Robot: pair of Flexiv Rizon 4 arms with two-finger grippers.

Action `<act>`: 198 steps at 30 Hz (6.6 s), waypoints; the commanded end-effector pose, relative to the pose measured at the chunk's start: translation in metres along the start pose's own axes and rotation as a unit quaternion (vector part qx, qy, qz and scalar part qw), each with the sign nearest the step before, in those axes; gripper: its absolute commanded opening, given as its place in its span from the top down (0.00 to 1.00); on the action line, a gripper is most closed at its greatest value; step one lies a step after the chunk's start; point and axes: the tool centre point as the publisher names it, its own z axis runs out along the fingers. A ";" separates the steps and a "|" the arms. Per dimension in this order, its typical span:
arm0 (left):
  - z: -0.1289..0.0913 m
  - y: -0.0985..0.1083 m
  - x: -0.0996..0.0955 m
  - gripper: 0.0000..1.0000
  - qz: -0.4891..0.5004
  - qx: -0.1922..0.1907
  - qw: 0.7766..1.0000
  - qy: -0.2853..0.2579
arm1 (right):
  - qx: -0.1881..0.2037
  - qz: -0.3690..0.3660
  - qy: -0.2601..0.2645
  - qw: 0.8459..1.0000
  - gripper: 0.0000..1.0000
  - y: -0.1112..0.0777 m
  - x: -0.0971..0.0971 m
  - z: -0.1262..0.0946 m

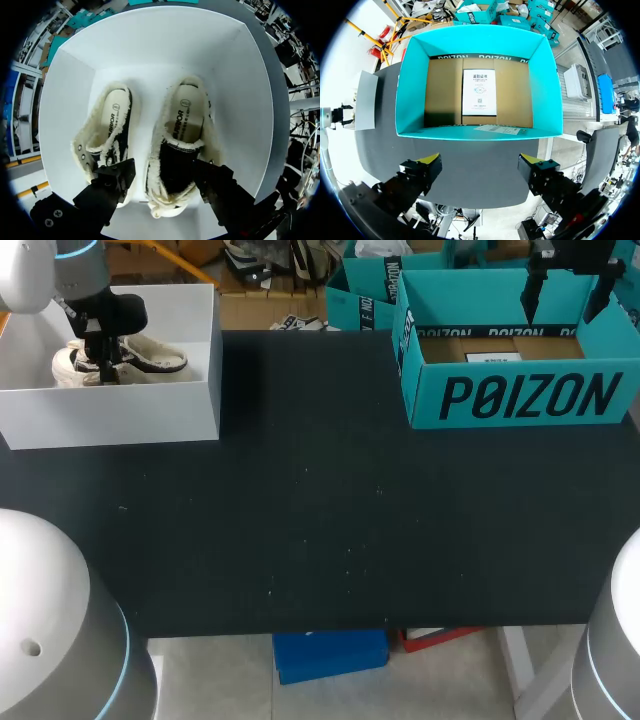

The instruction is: Take the shoe out of the shoebox, open the shoe tongue, remove and reinsert the insole, then place the shoe into the shoebox

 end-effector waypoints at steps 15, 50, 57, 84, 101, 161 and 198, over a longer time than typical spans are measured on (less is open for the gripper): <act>0.045 0.008 -0.011 0.53 -0.002 -0.015 1.000 0.007 | 0.000 0.000 0.000 1.000 0.00 0.000 0.000 0.000; -0.009 0.006 -0.016 1.00 0.036 -0.015 0.999 0.003 | 0.000 0.000 0.000 1.000 0.00 0.000 0.000 0.000; -0.055 -0.002 -0.021 1.00 0.041 -0.021 0.999 -0.012 | 0.000 0.000 0.000 1.000 0.00 0.000 0.000 0.000; -0.170 -0.044 0.019 1.00 0.032 -0.012 0.998 -0.053 | 0.000 0.000 0.000 1.000 0.00 0.000 0.000 0.000; -0.147 -0.149 0.108 1.00 0.085 -0.004 0.996 -0.005 | 0.000 0.000 0.000 1.000 0.00 0.000 0.000 0.000; 0.048 -0.286 0.210 1.00 0.105 -0.001 0.994 0.021 | 0.000 0.000 0.000 1.000 0.00 0.000 0.000 0.000; 0.011 -0.279 0.188 0.00 0.105 -0.010 0.994 0.030 | 0.000 0.000 0.000 1.000 0.00 0.000 0.000 0.000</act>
